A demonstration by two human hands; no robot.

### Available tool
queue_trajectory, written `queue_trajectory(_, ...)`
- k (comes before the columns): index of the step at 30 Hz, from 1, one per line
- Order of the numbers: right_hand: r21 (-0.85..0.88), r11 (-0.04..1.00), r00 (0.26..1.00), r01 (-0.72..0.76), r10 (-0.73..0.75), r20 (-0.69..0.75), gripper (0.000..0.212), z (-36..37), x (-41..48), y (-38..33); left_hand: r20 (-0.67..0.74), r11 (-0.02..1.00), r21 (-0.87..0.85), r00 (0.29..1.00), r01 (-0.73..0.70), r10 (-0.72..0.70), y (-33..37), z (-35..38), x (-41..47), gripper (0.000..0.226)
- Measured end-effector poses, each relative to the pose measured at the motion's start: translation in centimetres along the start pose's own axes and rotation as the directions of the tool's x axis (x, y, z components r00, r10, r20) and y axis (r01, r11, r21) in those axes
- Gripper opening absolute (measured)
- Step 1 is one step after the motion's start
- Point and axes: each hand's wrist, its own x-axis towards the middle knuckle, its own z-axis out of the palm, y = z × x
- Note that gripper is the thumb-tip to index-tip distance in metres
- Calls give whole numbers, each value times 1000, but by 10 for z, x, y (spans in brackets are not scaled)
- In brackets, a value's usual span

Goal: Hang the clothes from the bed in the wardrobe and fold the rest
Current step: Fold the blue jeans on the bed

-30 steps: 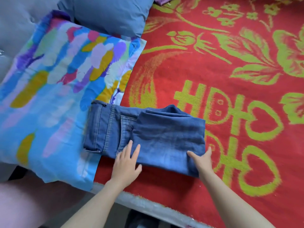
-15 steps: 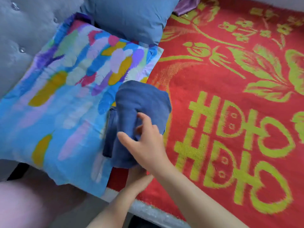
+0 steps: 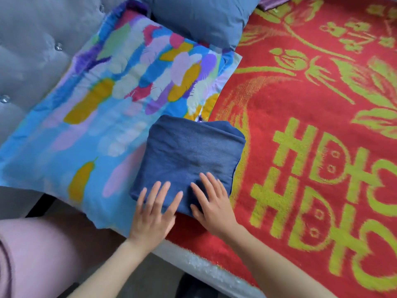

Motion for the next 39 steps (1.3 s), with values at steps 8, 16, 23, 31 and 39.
queue_trajectory(8, -328, 944, 951, -35, 132, 280, 105, 38, -31, -3, 295, 978, 153, 951, -143, 93, -12, 45, 23, 55)
queue_trajectory(16, -386, 913, 990, 132, -106, 89, 40, 37, -3, 49, 127, 956, 247, 983, -158, 129, -12, 81, 42, 44)
queue_trajectory(23, -447, 834, 932, 323, -363, -5, 52, -14, 14, 66, 101, 987, 114, 990, -114, 103, 10, 64, 65, 42)
queue_trajectory(31, -431, 816, 919, 386, -381, 100, 53, -111, -2, 39, 139, 990, 45, 982, -136, 129, 19, -58, 92, 46)
queue_trajectory(39, -454, 478, 609, 752, -766, 203, 49, -214, -45, -52, 167, 930, 164, 920, 329, -355, 83, -220, -19, 52)
